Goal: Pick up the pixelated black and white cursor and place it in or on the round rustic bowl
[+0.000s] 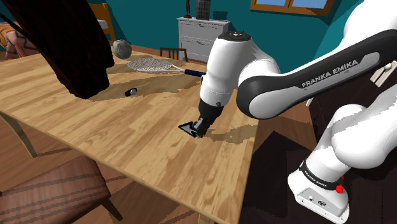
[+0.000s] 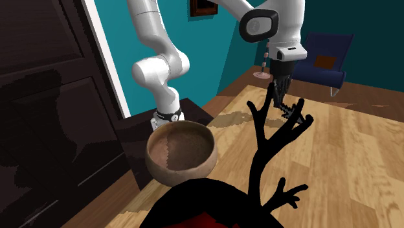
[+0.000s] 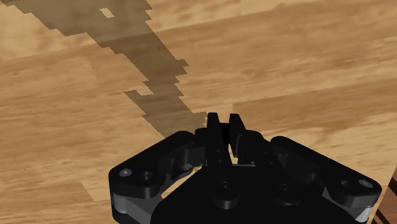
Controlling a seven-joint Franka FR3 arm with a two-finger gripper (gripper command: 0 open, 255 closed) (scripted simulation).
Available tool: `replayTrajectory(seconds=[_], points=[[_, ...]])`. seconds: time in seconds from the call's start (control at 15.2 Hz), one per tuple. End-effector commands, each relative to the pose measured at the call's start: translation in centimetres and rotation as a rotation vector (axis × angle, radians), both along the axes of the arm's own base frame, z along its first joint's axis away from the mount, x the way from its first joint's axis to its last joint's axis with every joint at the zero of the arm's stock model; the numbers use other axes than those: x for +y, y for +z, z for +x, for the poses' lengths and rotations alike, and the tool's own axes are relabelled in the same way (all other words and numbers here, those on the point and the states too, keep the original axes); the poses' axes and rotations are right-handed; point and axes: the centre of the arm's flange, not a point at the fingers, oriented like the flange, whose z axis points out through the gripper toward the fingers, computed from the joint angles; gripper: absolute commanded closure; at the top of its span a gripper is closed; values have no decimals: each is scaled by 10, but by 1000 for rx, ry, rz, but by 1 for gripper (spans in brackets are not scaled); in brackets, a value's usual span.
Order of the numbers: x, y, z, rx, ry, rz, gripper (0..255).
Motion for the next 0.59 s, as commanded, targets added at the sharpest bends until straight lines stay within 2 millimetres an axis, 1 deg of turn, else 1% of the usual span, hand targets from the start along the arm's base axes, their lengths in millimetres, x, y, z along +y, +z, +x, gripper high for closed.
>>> replayTrajectory(seconds=[0.0, 0.2, 0.53], points=[[0, 0, 0, 0, 0, 0, 255], [0, 0, 0, 0, 0, 0, 255], [0, 26, 0, 0, 0, 0, 255]])
